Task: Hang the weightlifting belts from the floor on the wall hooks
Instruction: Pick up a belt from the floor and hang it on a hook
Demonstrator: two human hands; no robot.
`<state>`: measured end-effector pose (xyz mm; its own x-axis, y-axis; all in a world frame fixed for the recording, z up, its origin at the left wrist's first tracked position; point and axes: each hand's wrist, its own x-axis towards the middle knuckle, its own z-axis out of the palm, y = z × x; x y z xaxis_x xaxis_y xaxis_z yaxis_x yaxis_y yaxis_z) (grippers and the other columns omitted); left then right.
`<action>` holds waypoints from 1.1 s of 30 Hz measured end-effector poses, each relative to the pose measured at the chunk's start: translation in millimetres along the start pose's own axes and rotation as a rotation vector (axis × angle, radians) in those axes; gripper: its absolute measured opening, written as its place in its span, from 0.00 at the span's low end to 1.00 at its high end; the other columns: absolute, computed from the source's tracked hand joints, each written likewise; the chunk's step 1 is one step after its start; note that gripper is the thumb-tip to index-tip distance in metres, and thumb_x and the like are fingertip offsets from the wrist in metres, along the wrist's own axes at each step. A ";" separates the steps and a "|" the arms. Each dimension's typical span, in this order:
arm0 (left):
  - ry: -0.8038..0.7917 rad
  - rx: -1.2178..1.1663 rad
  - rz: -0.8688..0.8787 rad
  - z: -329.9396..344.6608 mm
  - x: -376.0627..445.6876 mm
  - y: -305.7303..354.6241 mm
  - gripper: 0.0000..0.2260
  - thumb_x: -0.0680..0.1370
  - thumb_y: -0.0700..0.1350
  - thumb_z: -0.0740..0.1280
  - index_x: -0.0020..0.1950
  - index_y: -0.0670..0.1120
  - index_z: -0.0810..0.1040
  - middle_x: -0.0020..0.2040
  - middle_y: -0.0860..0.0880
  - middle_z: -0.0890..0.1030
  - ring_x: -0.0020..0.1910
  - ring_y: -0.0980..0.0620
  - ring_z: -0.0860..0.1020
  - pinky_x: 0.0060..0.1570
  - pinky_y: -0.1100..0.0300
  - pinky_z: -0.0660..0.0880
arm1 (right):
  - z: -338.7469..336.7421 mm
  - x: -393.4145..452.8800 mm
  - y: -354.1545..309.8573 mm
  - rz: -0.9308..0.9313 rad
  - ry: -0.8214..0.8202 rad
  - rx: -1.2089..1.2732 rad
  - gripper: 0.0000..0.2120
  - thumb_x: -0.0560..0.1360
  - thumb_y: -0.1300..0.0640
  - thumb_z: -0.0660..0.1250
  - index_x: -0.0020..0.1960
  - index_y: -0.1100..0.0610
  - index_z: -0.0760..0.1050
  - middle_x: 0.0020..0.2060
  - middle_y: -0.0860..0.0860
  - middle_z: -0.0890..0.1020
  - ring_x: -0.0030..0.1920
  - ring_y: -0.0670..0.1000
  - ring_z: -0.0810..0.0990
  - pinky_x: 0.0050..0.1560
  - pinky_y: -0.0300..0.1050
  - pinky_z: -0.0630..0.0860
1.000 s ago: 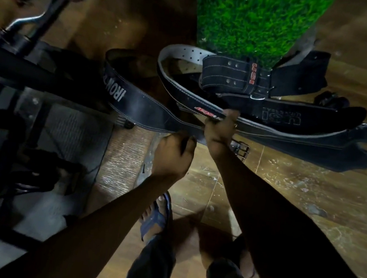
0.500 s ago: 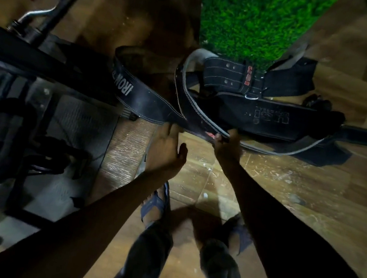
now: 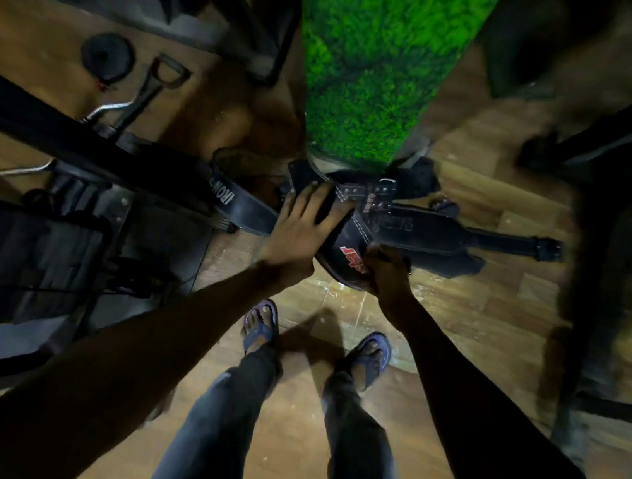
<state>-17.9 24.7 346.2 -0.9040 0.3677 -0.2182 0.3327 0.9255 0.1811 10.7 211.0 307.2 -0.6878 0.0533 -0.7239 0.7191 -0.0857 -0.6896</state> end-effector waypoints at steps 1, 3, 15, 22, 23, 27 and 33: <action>0.030 0.039 0.022 -19.1 -2.9 2.5 0.59 0.55 0.37 0.74 0.83 0.55 0.53 0.78 0.39 0.61 0.75 0.34 0.62 0.72 0.36 0.64 | -3.7 -15.5 -13.3 0.019 -0.029 0.008 0.06 0.83 0.58 0.64 0.57 0.57 0.78 0.54 0.60 0.83 0.54 0.63 0.82 0.53 0.57 0.81; 0.077 0.112 0.055 -67.0 -10.5 7.2 0.57 0.56 0.41 0.75 0.82 0.57 0.53 0.76 0.40 0.64 0.69 0.36 0.66 0.64 0.39 0.69 | -14.1 -49.0 -40.7 0.049 -0.098 -0.041 0.10 0.84 0.53 0.63 0.61 0.57 0.77 0.51 0.61 0.84 0.44 0.58 0.85 0.41 0.47 0.81; 0.168 0.074 -0.251 -257.6 -39.6 54.1 0.49 0.50 0.69 0.76 0.62 0.43 0.67 0.59 0.44 0.73 0.62 0.39 0.68 0.58 0.42 0.74 | -12.8 -144.8 -173.2 -0.218 0.291 -0.421 0.38 0.71 0.36 0.72 0.75 0.52 0.67 0.60 0.49 0.80 0.58 0.52 0.79 0.59 0.49 0.76; -0.001 -0.110 -0.331 -322.1 -16.5 61.9 0.54 0.51 0.68 0.80 0.68 0.43 0.65 0.60 0.45 0.76 0.69 0.39 0.64 0.55 0.45 0.77 | 16.0 -168.8 -205.2 -0.023 0.255 0.294 0.41 0.71 0.45 0.78 0.75 0.62 0.66 0.72 0.55 0.71 0.64 0.59 0.78 0.40 0.45 0.86; -0.023 -0.127 -0.321 -326.6 -16.4 62.9 0.54 0.50 0.67 0.81 0.67 0.42 0.66 0.57 0.45 0.76 0.68 0.40 0.64 0.53 0.46 0.77 | 18.2 -171.8 -214.4 0.013 0.203 0.415 0.35 0.72 0.50 0.78 0.73 0.61 0.69 0.71 0.55 0.71 0.64 0.59 0.78 0.39 0.45 0.85; -0.130 -0.362 -0.340 -340.6 -16.1 64.3 0.38 0.53 0.64 0.82 0.54 0.43 0.79 0.45 0.49 0.80 0.50 0.49 0.78 0.38 0.58 0.75 | 29.4 -194.8 -241.5 0.142 -0.022 0.696 0.20 0.81 0.59 0.68 0.70 0.64 0.73 0.52 0.60 0.81 0.38 0.57 0.87 0.43 0.43 0.82; -0.147 -1.073 -0.577 -318.5 -7.3 55.1 0.33 0.50 0.41 0.79 0.56 0.38 0.80 0.52 0.42 0.83 0.52 0.44 0.82 0.49 0.52 0.81 | 35.4 -209.2 -245.8 0.147 0.074 0.667 0.10 0.79 0.63 0.68 0.59 0.64 0.79 0.38 0.59 0.86 0.33 0.56 0.86 0.35 0.48 0.85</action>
<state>-78.5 44.0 663.2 -0.7838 -0.0003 -0.6211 -0.5587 0.4372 0.7048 -25.7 185.7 628.9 -0.5617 0.0603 -0.8251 0.5735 -0.6905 -0.4409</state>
